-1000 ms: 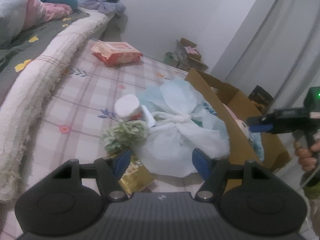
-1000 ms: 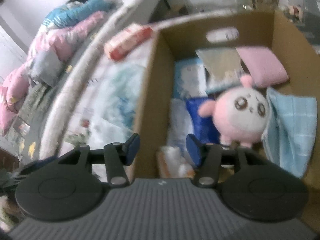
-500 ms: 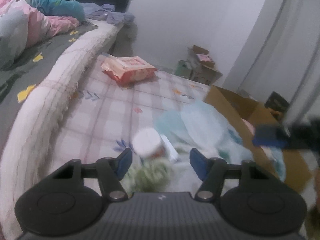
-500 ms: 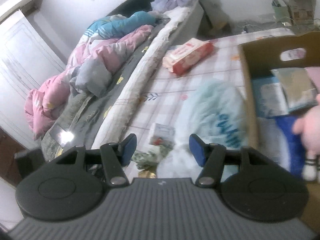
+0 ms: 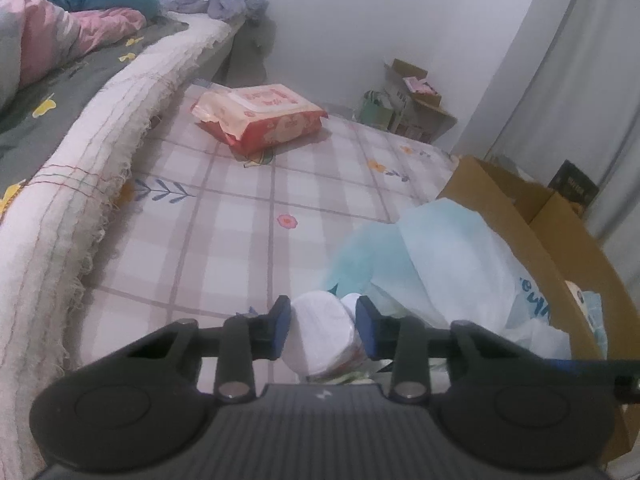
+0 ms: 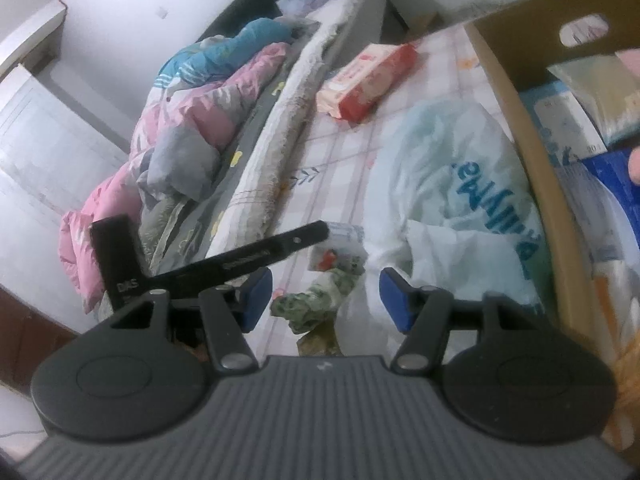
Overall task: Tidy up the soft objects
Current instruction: 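Move the left tool to the white yogurt cup and grasp it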
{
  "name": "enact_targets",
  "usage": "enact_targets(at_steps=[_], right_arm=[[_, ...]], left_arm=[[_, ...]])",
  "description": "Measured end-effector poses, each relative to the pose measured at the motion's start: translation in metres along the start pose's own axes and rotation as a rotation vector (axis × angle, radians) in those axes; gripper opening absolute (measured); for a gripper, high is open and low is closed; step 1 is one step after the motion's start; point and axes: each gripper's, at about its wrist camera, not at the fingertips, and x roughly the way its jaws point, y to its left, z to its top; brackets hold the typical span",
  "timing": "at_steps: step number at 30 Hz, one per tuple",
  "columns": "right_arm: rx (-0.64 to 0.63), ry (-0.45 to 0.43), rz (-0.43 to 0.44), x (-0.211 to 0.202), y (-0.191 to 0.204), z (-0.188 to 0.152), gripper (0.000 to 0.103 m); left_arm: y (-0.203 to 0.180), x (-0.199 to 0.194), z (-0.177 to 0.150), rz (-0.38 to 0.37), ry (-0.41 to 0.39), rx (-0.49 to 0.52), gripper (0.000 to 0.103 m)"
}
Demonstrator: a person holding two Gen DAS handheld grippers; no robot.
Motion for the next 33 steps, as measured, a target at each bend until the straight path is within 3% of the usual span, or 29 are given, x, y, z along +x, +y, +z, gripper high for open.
enact_targets(at_steps=[4,6,10,16,22,28,33], right_arm=[[0.020,0.013,0.005,0.008,-0.005,0.001,0.060],[0.020,0.019,0.010,0.013,-0.003,0.002,0.060],[0.009,0.028,0.019,0.021,0.004,0.003,0.061],[0.006,0.053,0.054,0.038,0.017,0.013,0.061],[0.007,0.111,0.083,0.081,0.036,0.034,0.061],[0.035,0.194,-0.004,0.144,0.040,0.048,0.061],[0.075,0.249,0.013,0.166,0.036,0.046,0.062]], left_arm=[[0.013,-0.007,-0.003,0.010,-0.007,-0.025,0.034],[0.023,-0.008,-0.006,0.049,0.001,-0.038,0.027],[0.045,-0.007,-0.014,0.075,0.026,-0.092,0.029],[0.052,-0.013,-0.018,0.092,0.007,-0.081,0.030],[0.051,-0.014,-0.022,0.097,-0.013,-0.082,0.030],[0.055,-0.017,-0.026,0.092,-0.022,-0.094,0.030],[0.061,-0.020,-0.028,0.087,-0.032,-0.104,0.030]])
